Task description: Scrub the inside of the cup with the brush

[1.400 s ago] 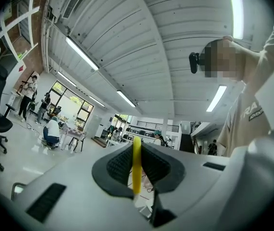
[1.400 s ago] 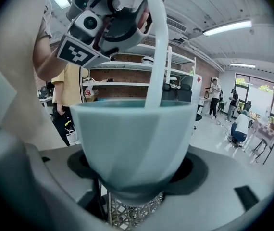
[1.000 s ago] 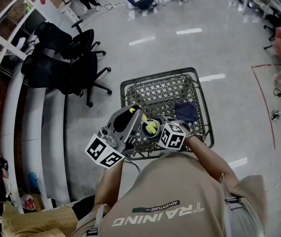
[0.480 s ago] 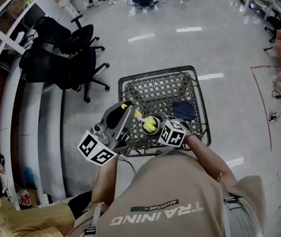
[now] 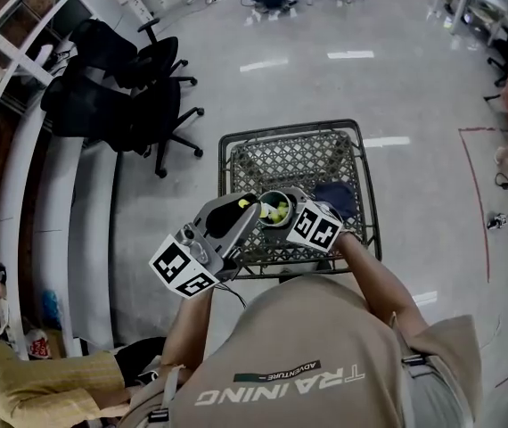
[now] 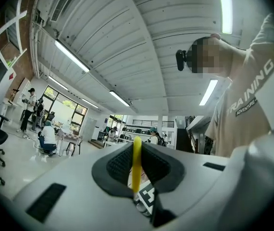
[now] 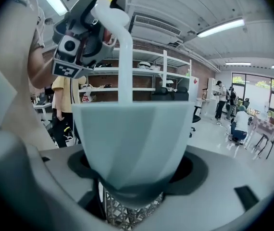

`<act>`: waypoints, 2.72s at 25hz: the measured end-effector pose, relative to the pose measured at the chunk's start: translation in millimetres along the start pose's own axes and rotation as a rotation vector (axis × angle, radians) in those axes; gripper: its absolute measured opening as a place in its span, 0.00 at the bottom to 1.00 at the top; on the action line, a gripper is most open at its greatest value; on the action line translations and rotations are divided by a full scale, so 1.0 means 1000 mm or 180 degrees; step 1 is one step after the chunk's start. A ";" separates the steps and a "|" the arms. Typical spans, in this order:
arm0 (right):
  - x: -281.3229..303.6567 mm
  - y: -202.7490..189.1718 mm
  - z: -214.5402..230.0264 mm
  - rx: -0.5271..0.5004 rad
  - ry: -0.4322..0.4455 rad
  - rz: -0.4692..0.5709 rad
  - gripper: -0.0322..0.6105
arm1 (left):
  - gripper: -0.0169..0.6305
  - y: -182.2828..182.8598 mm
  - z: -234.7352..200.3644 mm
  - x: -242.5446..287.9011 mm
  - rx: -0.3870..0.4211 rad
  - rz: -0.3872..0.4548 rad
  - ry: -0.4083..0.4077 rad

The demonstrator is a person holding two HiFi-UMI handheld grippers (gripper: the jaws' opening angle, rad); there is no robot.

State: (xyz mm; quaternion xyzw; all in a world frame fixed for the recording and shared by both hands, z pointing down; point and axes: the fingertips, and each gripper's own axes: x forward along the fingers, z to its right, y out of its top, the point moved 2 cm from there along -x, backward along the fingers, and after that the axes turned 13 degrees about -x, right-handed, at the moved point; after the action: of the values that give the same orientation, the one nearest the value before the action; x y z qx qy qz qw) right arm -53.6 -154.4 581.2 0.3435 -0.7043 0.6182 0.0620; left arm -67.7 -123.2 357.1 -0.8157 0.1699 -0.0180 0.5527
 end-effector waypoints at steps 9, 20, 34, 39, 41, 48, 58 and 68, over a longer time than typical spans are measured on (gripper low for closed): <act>0.006 -0.006 0.005 0.0012 -0.0026 -0.0092 0.65 | 0.10 0.019 0.017 -0.007 0.0198 0.0112 -0.0128; 0.009 -0.024 -0.005 0.0018 0.0032 -0.0228 0.65 | 0.10 0.060 0.021 -0.019 0.0312 0.0231 -0.0165; -0.014 0.023 0.009 -0.0315 -0.0266 0.0064 0.65 | 0.10 0.029 -0.017 -0.019 -0.0081 0.0271 0.0250; -0.015 0.017 0.008 -0.0171 -0.0314 0.0185 0.65 | 0.10 0.025 -0.021 -0.033 -0.0098 0.0290 0.0418; -0.013 0.015 0.005 -0.0183 -0.0271 0.0190 0.65 | 0.10 0.024 -0.023 -0.038 -0.0106 0.0310 0.0474; -0.002 0.009 0.002 -0.0116 -0.0213 0.0077 0.65 | 0.10 0.025 -0.022 -0.052 -0.0052 0.0275 0.0558; 0.002 -0.010 -0.004 0.0010 -0.0246 0.0048 0.65 | 0.10 0.070 -0.001 -0.074 0.0187 0.0507 0.0443; 0.018 -0.046 -0.016 0.0187 -0.0083 0.0134 0.65 | 0.10 0.073 0.000 -0.083 0.0275 0.0515 0.0460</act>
State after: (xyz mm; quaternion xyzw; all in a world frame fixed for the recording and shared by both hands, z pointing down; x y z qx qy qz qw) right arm -47.0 -147.3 632.1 0.3383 -0.6937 0.6352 0.0297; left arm -164.2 -122.4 304.0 -0.7713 0.2736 -0.0395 0.5733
